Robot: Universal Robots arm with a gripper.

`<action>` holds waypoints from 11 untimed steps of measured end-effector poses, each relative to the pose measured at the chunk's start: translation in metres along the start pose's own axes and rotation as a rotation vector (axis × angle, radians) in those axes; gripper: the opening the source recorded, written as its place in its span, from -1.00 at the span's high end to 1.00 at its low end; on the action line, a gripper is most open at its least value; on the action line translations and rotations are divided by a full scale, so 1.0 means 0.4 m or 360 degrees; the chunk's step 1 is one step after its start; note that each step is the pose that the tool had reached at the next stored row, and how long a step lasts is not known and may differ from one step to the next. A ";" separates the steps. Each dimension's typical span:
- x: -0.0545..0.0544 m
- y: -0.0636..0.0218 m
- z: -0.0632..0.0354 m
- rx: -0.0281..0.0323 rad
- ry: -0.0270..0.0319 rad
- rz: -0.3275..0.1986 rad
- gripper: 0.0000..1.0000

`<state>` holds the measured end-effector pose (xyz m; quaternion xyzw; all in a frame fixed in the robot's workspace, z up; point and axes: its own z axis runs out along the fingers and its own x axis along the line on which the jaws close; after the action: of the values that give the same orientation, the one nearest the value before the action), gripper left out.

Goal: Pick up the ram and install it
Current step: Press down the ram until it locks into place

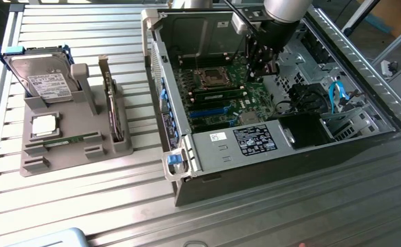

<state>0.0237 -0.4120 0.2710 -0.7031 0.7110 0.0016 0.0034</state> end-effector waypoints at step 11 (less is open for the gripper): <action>0.000 0.001 0.043 0.00000 -0.00002 0.0000 0.80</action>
<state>0.0235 -0.4120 0.2540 -0.7031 0.7110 0.0016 0.0034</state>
